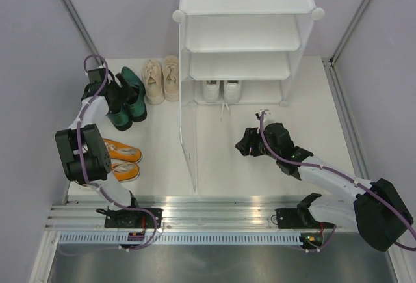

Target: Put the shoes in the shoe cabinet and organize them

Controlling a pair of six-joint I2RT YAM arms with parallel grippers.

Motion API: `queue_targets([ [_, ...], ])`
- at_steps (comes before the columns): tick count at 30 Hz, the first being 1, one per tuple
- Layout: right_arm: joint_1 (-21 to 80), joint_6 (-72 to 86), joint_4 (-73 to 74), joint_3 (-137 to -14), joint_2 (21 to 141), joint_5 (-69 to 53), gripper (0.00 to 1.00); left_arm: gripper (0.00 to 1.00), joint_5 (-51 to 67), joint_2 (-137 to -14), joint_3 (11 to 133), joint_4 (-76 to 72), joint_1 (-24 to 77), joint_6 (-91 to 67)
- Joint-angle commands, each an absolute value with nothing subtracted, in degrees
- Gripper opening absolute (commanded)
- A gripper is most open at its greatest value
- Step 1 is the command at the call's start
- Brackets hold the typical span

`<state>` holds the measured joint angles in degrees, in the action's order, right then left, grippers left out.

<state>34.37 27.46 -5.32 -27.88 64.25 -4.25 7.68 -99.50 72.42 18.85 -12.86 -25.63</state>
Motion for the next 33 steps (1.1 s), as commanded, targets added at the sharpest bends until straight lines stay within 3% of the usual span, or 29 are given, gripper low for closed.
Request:
queue_targets([
  [1,34.37,27.69,-7.12,-28.39,64.42,-4.57,0.63,0.88,7.04,-94.14,71.2,12.83,-13.45,-27.25],
  [11,34.28,27.69,-7.12,-28.65,65.21,-4.39,0.63,0.88,2.11,-100.53,75.4,18.19,-14.5,-30.23],
  [21,34.37,27.51,-7.12,-29.09,66.62,-4.22,0.63,0.77,4.57,-106.69,79.45,20.65,-14.5,-27.86],
  [26,34.37,27.51,-7.12,-28.92,66.18,-3.87,0.63,0.63,6.5,-109.77,79.02,22.14,-14.24,-27.07],
  [29,34.37,27.51,-7.12,-28.57,65.31,-3.43,0.63,0.49,6.42,-110.83,78.84,22.59,-13.8,-26.37],
  [30,34.37,27.51,-7.03,-28.39,64.52,-3.43,0.63,0.36,6.42,-110.74,78.84,23.02,-13.45,-25.76],
  [32,34.37,27.6,-6.86,-28.13,63.81,-3.25,0.63,0.25,6.24,-110.57,79.1,23.29,-13.1,-25.14],
  [33,34.37,27.6,-6.42,-28.04,62.76,-3.16,0.63,0.07,6.68,-110.13,79.19,23.64,-12.92,-24.61],
])
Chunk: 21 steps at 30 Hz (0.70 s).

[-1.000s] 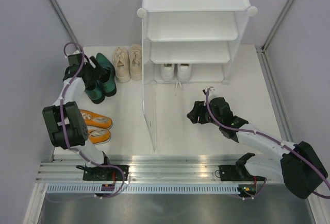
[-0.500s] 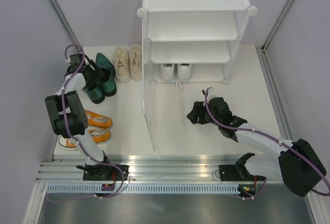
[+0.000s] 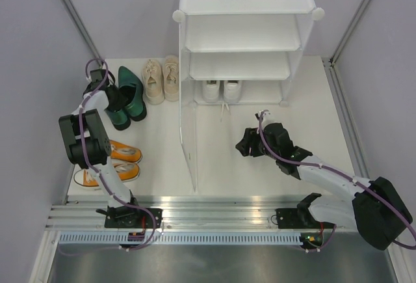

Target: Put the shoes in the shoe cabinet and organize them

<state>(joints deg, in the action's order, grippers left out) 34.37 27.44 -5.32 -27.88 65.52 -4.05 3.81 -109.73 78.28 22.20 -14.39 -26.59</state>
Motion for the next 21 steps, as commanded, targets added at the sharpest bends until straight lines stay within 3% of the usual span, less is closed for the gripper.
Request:
queue_targets([
  [1,34.45,27.68,-6.24,-27.95,62.41,-3.16,0.63,0.02,7.38,-109.78,79.36,24.08,-12.92,-24.44],
  [10,34.37,27.42,-3.96,-28.56,57.22,-5.98,0.63,0.02,3.87,-87.32,79.01,25.75,-11.25,-25.49],
  [18,34.36,28.47,2.19,-28.56,49.23,-5.36,0.62,0.02,5.43,-74.54,81.56,29.62,-11.25,-29.17],
  [21,34.37,28.48,7.53,-29.79,44.06,-3.53,0.61,0.02,8.34,-70.6,89.59,33.37,-9.33,-31.72],
])
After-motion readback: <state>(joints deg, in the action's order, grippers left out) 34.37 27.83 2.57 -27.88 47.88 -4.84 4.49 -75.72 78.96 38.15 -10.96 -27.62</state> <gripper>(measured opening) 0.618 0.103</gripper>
